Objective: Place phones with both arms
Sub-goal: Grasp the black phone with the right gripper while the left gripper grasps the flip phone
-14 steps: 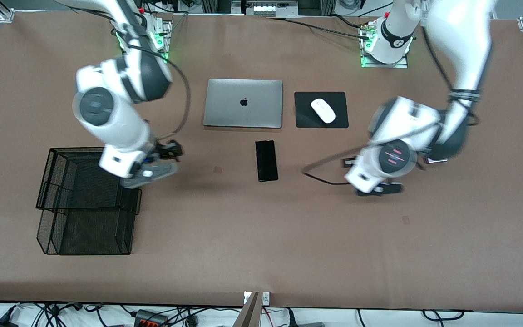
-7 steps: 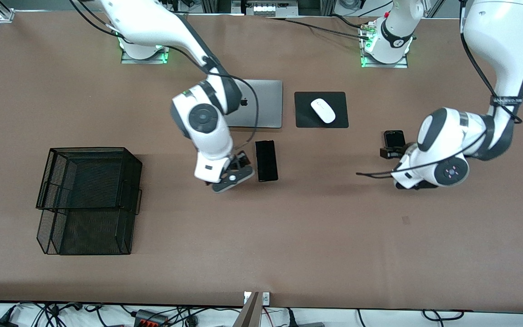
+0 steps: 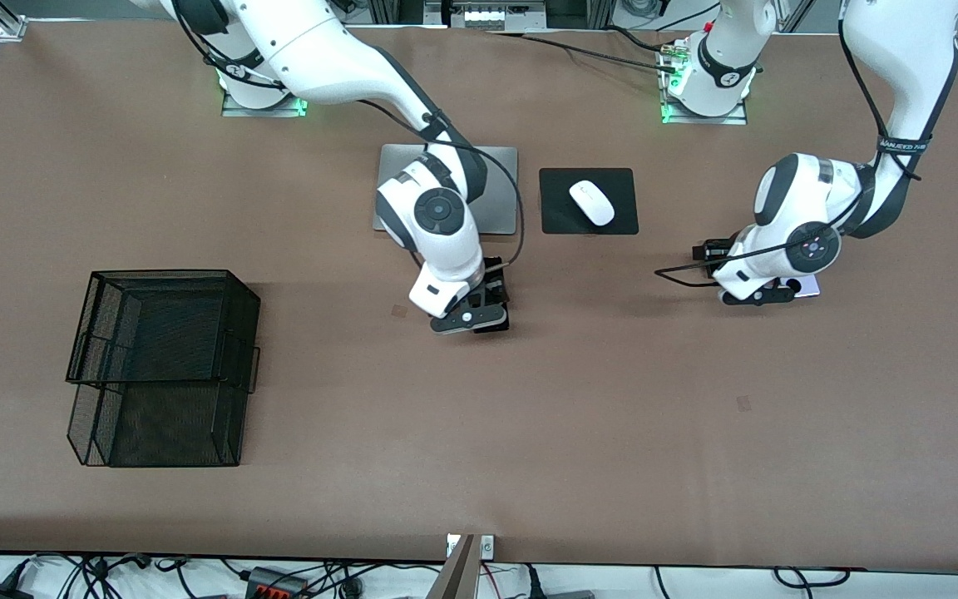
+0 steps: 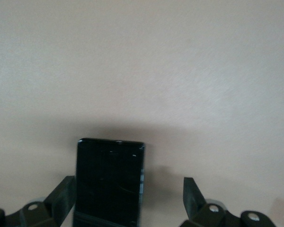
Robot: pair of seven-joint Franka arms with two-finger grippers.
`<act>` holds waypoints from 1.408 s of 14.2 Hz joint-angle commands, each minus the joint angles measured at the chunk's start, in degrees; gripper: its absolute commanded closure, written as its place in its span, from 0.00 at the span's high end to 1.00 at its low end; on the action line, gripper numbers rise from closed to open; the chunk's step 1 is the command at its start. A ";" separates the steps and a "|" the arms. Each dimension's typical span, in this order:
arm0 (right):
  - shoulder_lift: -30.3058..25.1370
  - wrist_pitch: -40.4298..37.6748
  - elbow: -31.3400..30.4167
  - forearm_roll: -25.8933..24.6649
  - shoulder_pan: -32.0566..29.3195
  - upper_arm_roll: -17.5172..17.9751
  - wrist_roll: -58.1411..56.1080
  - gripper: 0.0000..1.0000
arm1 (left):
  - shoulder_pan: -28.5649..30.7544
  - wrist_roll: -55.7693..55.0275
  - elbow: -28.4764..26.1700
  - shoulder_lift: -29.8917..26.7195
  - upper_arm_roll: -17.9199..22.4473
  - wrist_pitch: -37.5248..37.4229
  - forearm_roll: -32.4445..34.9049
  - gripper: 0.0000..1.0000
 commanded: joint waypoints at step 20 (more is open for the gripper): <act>4.03 -1.25 1.60 -0.53 2.77 1.11 3.51 1.00 | 4.05 6.48 3.18 -0.34 -1.20 0.27 0.91 0.18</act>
